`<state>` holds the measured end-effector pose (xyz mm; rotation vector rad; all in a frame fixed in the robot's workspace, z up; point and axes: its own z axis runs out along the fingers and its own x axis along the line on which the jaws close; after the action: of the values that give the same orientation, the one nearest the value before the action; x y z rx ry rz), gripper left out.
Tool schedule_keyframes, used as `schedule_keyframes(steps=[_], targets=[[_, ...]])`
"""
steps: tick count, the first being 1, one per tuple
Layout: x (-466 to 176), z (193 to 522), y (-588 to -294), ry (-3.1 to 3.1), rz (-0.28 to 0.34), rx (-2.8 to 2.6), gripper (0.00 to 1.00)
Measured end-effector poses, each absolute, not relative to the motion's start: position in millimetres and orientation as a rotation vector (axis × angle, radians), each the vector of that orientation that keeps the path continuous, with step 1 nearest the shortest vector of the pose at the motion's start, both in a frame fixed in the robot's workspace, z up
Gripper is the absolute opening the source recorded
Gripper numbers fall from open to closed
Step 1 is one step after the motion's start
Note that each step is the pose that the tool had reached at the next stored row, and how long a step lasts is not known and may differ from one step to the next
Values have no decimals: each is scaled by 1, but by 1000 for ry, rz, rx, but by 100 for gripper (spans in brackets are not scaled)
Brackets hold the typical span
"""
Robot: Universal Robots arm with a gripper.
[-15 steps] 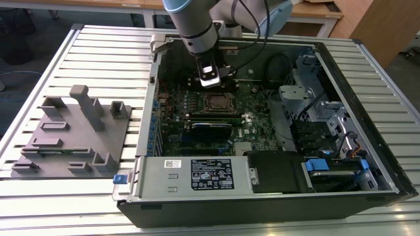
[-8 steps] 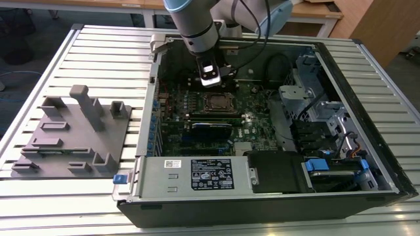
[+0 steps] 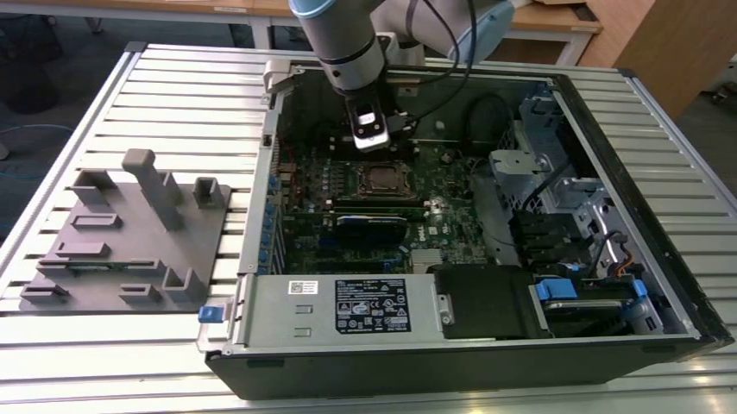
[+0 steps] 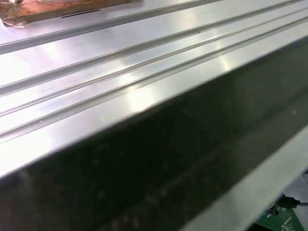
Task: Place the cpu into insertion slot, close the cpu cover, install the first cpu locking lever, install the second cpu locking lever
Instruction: 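Install the first cpu locking lever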
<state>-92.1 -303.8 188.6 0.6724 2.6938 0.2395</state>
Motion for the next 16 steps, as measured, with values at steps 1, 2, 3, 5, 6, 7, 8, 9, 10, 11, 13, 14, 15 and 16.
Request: schedule_keyframes(steps=[1,2,3,5,6,7,8,9,10,11,13,14,15,16], targets=[[-92,189,-304,2694,240,673,10],[-92,188,-304,2694,240,673,10],[-92,188,-305,2694,240,673,10],[-92,187,-306,2694,240,672,10],[-92,187,-306,2694,240,673,10],[-92,187,-306,2694,240,673,10],[-92,186,-307,2694,240,673,10],[-92,186,-307,2694,240,673,10],[-92,186,-307,2694,239,673,10],[-92,185,-307,2694,240,673,10],[-92,185,-308,2693,241,673,10],[-92,184,-308,2693,241,673,10],[-92,184,-309,2694,241,673,10],[-92,184,-309,2694,241,673,10]])
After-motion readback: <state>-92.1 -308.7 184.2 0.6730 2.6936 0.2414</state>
